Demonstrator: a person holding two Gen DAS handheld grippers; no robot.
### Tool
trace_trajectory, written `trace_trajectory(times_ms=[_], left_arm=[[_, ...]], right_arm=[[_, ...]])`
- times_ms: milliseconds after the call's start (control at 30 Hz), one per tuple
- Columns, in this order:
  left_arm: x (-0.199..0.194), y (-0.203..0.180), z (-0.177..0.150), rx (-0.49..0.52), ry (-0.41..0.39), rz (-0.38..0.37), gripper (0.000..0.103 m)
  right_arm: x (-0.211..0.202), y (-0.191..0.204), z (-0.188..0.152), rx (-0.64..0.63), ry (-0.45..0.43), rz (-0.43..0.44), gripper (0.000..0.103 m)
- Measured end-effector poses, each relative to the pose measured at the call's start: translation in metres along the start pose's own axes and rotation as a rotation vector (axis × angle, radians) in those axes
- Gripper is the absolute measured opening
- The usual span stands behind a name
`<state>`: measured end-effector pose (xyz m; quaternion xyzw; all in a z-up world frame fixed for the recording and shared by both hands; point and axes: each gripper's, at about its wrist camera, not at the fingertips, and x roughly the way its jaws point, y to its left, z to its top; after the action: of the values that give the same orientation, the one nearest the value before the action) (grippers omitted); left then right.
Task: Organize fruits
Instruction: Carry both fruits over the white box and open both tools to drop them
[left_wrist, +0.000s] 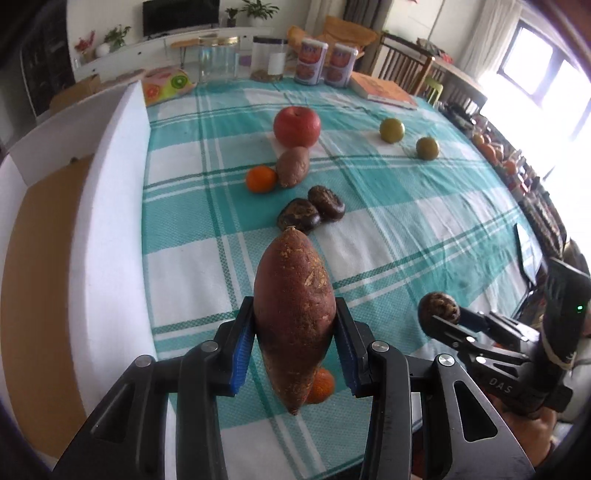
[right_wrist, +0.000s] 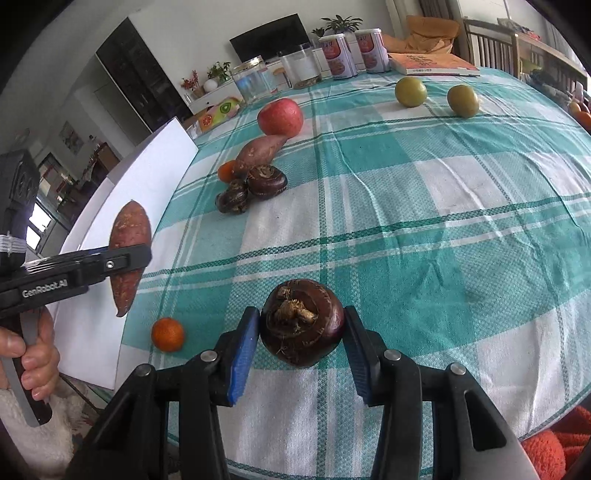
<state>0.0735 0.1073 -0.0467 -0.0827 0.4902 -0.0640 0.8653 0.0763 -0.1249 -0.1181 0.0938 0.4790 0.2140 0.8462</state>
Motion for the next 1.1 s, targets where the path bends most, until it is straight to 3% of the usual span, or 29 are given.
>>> trace_trajectory(times_ms=[267, 333, 400, 567, 767, 933, 967, 1000, 1100], left_arm=[[-0.12, 0.028, -0.026, -0.205, -0.173, -0.25, 0.041], [-0.143, 0.039, -0.031, -0.234, -0.21, -0.269, 0.041], [-0.158, 0.055, -0.034, -0.257, -0.241, -0.224, 0.041], [-0.15, 0.114, -0.049, -0.368, -0.228, 0.005, 0.041], [-0.119, 0.17, -0.076, -0.486, -0.154, 0.168, 0.042], [-0.111, 0.188, -0.091, -0.532, -0.132, 0.2, 0.043], [-0.111, 0.188, -0.092, -0.535, -0.132, 0.222, 0.045], [-0.112, 0.188, -0.091, -0.533, -0.142, 0.239, 0.05], [-0.115, 0.184, -0.088, -0.538, -0.175, 0.235, 0.07]], right_arm=[[-0.032, 0.042, 0.018, -0.016, 0.003, 0.159, 0.045], [-0.037, 0.067, 0.021, -0.047, 0.019, 0.22, 0.045], [-0.039, 0.099, 0.022, -0.1, 0.038, 0.279, 0.046], [-0.036, 0.187, 0.016, -0.253, 0.099, 0.402, 0.046], [0.004, 0.27, 0.002, -0.416, 0.181, 0.414, 0.046], [0.035, 0.29, 0.004, -0.411, 0.205, 0.4, 0.046], [0.037, 0.289, 0.008, -0.396, 0.2, 0.405, 0.051], [0.036, 0.286, 0.013, -0.382, 0.19, 0.407, 0.057], [0.022, 0.266, 0.026, -0.345, 0.141, 0.397, 0.059]])
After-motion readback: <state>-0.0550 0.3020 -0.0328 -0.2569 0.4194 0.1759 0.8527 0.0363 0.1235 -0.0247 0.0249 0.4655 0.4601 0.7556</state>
